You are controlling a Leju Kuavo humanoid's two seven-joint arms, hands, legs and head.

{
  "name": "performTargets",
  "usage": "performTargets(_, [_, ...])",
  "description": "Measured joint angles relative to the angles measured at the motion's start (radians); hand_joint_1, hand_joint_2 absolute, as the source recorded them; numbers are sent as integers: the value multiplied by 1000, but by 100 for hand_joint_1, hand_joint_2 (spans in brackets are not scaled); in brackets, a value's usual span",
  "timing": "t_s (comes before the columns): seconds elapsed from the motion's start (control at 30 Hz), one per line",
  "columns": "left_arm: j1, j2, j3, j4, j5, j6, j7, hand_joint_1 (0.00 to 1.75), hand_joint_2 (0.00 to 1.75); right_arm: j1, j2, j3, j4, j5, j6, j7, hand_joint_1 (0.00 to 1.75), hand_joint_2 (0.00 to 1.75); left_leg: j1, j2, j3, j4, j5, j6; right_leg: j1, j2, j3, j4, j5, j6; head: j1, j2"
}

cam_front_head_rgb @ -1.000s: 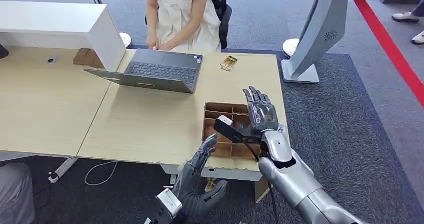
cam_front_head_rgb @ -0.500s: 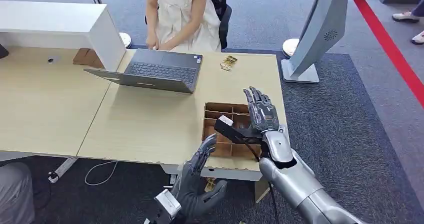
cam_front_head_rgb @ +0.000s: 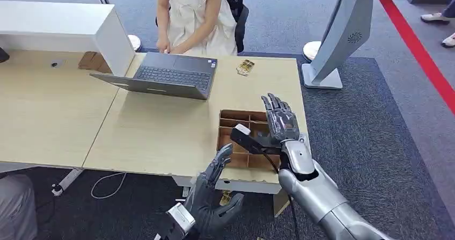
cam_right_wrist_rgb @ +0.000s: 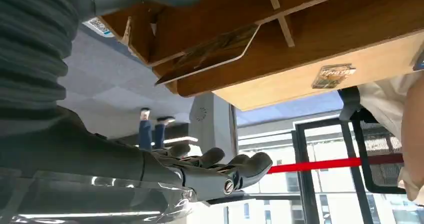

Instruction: Pass the card to the sensor for recognition and then transmit it.

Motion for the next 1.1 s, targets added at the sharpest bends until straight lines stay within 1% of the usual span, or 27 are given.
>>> performTargets(0.17, [0,1,0,0,0,11,1,0,175,-1,2,3,1,-22,0,-15,175,175,0,0,0,0,0,0,0,0,0,0,0,0,0,0])
performTargets(0.33, [2,4,0,-4,0,16,1,0,175,-2,5,7,1,-37,2,-17,175,175,0,0,0,0,0,0,0,0,0,0,0,0,0,0])
performTargets(0.8, [8,8,5,-8,-12,-24,1,0,175,-5,-1,8,1,-32,-8,1,175,175,0,0,0,0,0,0,0,0,0,0,0,0,0,0])
performTargets(0.93, [12,8,9,-8,-19,-41,1,0,175,-4,-2,3,0,-17,-45,10,175,175,0,0,0,0,0,0,0,0,0,0,0,0,0,0])
performTargets(1.1, [15,7,14,-6,-26,-56,-2,0,175,-1,-8,-16,-33,4,-133,39,175,175,0,0,0,0,0,0,0,0,0,0,0,0,0,0])
